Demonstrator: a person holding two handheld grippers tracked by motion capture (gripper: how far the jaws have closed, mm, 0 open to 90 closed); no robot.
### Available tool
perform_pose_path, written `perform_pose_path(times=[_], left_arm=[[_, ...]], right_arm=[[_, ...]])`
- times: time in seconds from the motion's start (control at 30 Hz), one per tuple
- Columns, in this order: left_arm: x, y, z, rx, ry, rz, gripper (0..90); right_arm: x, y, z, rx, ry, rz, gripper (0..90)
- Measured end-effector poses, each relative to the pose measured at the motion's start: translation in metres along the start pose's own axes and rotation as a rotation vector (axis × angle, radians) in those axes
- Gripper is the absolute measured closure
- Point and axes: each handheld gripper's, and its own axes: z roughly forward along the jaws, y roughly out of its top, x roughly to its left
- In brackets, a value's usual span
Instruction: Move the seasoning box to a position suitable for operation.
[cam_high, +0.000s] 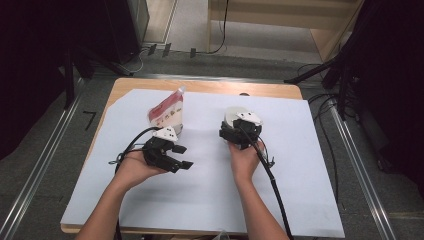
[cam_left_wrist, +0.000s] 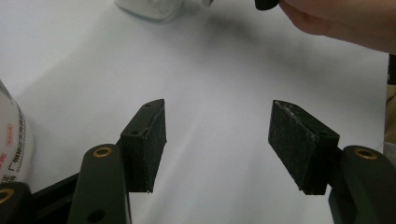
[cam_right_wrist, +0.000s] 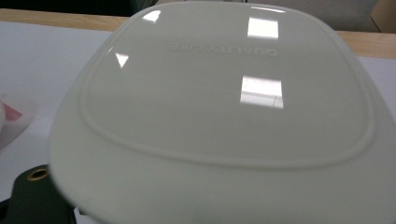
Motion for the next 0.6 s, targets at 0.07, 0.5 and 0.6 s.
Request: perform_pose_path(times=[0.07,0.5,0.6], left_arm=[[0.0,0.0002,0.0007,0.002,-0.003,-0.006,37.6],[0.0023,0.0,0.0007,0.001,-0.013,-0.037,37.7],[0.0023,0.0,0.0006,0.003,-0.01,-0.033,37.6]], right_arm=[[-0.0039,0.0018,-0.0007,0.009,0.017,0.004,14.6],[-0.0088,0.0003,-0.0059,-0.001,0.046,-0.031,14.9],[-0.0099,0.0025,-0.0087,-0.009,0.056,-0.05,15.0]])
